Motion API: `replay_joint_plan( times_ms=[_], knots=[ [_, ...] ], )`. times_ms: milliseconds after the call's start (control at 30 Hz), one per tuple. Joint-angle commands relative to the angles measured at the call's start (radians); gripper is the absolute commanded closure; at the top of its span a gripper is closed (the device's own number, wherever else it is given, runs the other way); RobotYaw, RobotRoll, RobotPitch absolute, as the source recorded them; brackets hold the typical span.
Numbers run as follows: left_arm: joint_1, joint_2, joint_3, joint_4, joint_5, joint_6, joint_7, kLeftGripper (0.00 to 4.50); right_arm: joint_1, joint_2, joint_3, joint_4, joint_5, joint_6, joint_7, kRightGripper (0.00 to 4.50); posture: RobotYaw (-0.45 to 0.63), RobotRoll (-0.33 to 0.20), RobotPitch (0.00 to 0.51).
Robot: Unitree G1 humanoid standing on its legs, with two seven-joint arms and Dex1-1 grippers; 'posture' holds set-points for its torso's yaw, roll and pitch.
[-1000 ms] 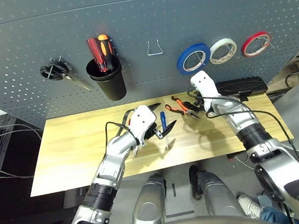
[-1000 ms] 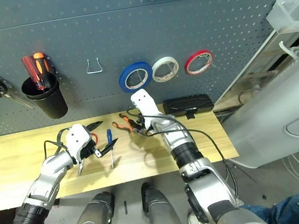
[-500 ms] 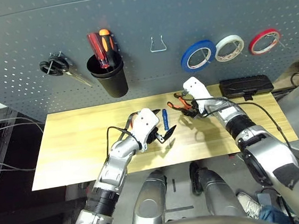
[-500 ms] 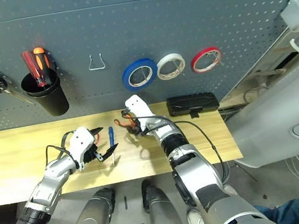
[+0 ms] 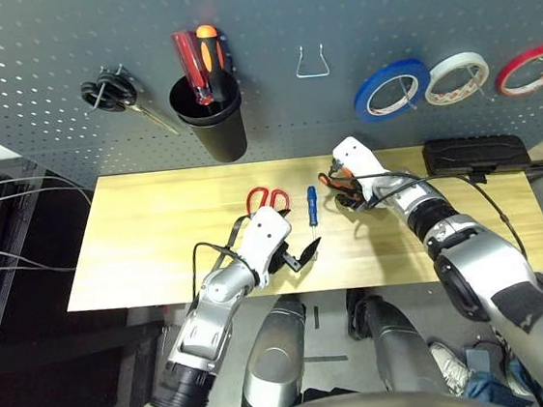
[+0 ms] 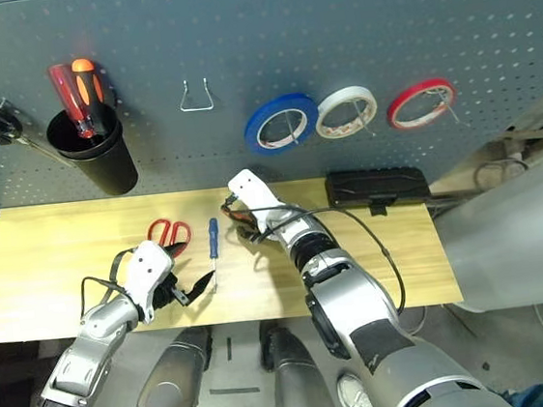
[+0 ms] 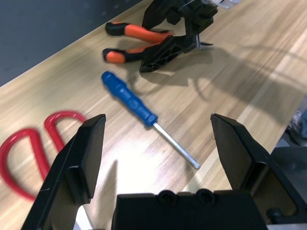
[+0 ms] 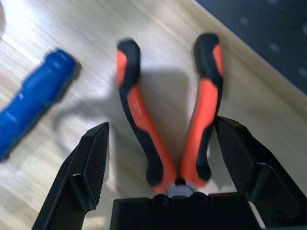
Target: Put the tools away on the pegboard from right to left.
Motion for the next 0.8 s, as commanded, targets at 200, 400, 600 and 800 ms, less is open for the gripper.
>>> replay_joint_plan(
  times_ms=[200, 400, 600, 800],
  knots=[
    [0.024, 0.018, -0.001, -0.011, 0.002, 0.017, -0.002, 0.0, 0.022, -0.002, 0.001, 0.053, -0.022, -0.013, -0.012, 1.59, 0.34, 0.0, 0.33],
    [0.005, 0.028, 0.002, 0.007, -0.001, 0.007, -0.007, 0.0, 0.033, -0.024, -0.02, 0.003, 0.003, -0.021, 0.016, 1.59, 0.33, 0.0, 0.298],
    [-0.01, 0.032, 0.027, 0.002, -0.011, -0.04, -0.001, 0.0, 0.143, -0.081, -0.051, -0.335, 0.06, 0.047, 0.123, 1.59, 0.31, 0.0, 0.261],
    [-0.039, 0.029, 0.063, 0.007, -0.046, -0.159, -0.022, 0.0, 0.365, -0.13, -0.067, -0.867, 0.132, 0.163, 0.199, 1.59, 0.26, 0.0, 0.234]
  ],
)
